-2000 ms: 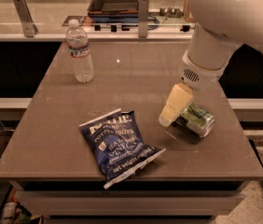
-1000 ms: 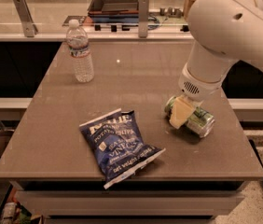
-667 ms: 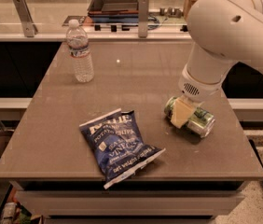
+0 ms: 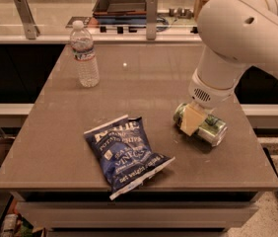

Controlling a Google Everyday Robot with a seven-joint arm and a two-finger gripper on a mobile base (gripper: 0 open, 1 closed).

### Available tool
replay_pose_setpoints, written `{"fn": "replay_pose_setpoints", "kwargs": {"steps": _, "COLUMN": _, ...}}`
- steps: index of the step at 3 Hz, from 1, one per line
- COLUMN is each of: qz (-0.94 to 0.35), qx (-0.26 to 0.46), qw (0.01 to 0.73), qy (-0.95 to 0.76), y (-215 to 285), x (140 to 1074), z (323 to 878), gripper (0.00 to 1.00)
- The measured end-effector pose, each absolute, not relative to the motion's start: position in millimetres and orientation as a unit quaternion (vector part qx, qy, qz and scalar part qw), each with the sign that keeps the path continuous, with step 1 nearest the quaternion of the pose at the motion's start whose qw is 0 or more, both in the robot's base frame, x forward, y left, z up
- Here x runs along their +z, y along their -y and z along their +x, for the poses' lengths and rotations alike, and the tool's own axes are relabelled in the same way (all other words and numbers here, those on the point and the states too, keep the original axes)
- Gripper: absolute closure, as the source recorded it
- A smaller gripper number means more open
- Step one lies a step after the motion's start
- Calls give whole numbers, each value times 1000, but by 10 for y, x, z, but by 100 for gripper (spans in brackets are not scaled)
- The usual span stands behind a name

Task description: Place green can upright

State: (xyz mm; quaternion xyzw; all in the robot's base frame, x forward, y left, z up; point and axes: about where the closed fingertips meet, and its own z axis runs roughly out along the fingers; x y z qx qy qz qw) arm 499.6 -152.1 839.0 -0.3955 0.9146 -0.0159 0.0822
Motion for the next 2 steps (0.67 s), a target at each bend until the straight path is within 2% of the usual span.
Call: {"fn": "replay_pose_setpoints", "kwargs": {"steps": 2, "qz": -388, "qx": 4, "qw": 104, "qy": -916, "y": 1724, "x": 8655, "z": 4932, "gripper": 100}}
